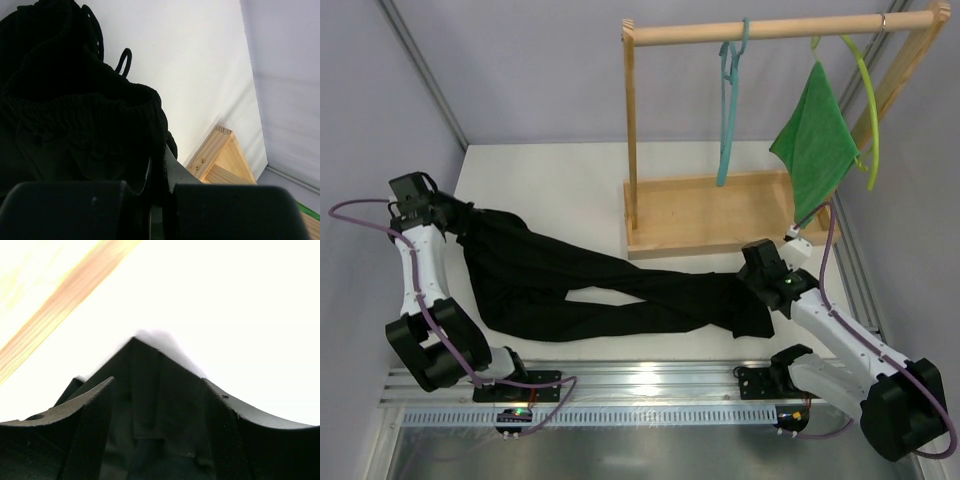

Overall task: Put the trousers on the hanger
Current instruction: Fold the trousers

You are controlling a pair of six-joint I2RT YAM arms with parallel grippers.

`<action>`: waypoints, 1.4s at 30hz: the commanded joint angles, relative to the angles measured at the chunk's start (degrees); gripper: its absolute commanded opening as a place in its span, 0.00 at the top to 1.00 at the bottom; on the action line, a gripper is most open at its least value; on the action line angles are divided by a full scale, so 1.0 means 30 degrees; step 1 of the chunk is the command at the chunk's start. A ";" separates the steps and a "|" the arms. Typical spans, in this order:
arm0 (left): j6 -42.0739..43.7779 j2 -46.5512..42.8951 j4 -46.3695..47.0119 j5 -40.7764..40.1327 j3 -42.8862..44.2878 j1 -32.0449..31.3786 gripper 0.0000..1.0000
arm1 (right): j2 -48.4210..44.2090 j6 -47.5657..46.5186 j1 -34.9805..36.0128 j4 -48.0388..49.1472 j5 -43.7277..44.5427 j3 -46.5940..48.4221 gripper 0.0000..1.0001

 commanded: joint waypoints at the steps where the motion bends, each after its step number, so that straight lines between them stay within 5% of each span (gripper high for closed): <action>1: 0.0389 -0.0473 0.0579 0.0612 0.1032 0.0153 1.00 | -0.0105 0.1698 -0.1520 -0.1146 -0.0727 0.0156 0.30; 6: 0.0272 -0.0356 0.0843 0.0905 0.0651 0.0124 0.99 | 0.0422 0.0123 -0.1850 0.1217 -0.3395 -0.0515 0.33; 13: 0.0038 -0.0121 0.1165 0.1111 0.0358 0.0153 1.00 | 0.1828 -0.0907 -0.1849 0.2338 -0.3311 -0.1162 0.39; 18: -0.0255 0.0113 0.1254 0.1228 0.0504 0.0124 1.00 | 0.3468 -0.2282 -0.1820 0.3011 -0.2580 -0.0521 0.64; 19: -0.0284 0.0171 0.1225 0.1199 0.0562 0.0153 1.00 | 0.3760 -0.2632 -0.1820 0.3012 -0.2492 -0.0286 0.78; 22: -0.0314 0.0201 0.1108 0.0703 0.0680 0.0153 1.00 | 0.4290 -0.3631 -0.1734 0.1965 -0.2113 0.1205 0.96; 29: -0.0871 0.1017 -0.0764 -0.2579 0.2347 0.0385 1.00 | 0.2419 -0.7727 -0.0941 -0.2669 0.4823 0.8265 0.96; 33: -0.1133 0.1664 -0.1149 -0.2288 0.2965 0.0914 1.00 | 0.1216 -0.9811 -0.0912 -0.1415 0.7644 0.8218 0.96; 36: -0.0989 0.1899 -0.1178 -0.2551 0.2966 0.1032 1.00 | 0.0455 -0.7331 -0.0912 -0.3043 0.5341 0.7252 0.96; 39: -0.0813 0.2017 -0.1149 -0.2669 0.2674 0.1120 1.00 | -0.1674 -0.4604 -0.0854 -0.1773 -0.1315 0.3809 0.90; 42: -0.0579 0.2309 -0.1148 -0.2523 0.2496 0.1382 1.00 | -0.3525 -0.1970 -0.0883 -0.1376 -0.3454 0.0840 0.80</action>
